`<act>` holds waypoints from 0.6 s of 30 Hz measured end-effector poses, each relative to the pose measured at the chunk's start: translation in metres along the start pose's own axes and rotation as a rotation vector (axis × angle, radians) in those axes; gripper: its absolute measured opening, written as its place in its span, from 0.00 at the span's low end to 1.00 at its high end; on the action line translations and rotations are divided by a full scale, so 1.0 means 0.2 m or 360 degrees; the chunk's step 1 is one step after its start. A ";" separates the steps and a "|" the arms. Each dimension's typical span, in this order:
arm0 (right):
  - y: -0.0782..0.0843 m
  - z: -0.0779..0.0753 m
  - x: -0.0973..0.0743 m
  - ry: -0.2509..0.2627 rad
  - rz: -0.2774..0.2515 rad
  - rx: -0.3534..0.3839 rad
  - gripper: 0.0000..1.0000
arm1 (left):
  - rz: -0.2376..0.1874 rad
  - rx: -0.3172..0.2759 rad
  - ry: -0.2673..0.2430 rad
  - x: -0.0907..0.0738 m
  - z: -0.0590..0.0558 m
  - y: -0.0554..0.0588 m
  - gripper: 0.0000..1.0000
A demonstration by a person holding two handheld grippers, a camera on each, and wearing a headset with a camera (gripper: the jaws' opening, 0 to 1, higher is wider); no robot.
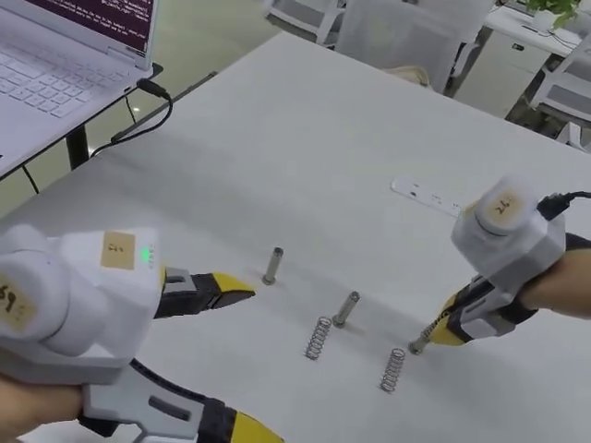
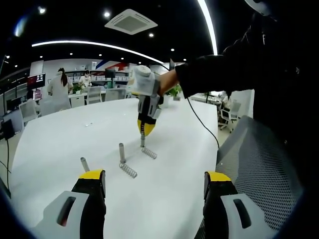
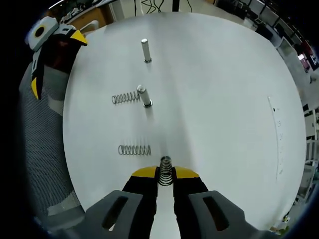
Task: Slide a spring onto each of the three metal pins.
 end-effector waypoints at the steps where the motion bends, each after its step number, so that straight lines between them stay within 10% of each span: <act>1: 0.00 0.00 0.01 0.0000 0.0003 0.0001 0.08 | 0.0001 0.0000 -0.0001 0.00 0.00 0.00 0.78; 18: 0.03 -0.01 0.10 0.0004 0.0043 -0.0002 0.09 | 0.0018 0.0007 -0.0009 -0.01 -0.01 0.00 0.78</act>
Point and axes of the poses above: the centre of the closed fingertips' face, and the gripper's own axes: x roughly forward along the fingers, z roughly to its left, y roughly out of its underside, the point moved 3 cm from there along -x, roughly backward along the fingers, and after that the axes turned 11 degrees about x, right-handed, at the moved point
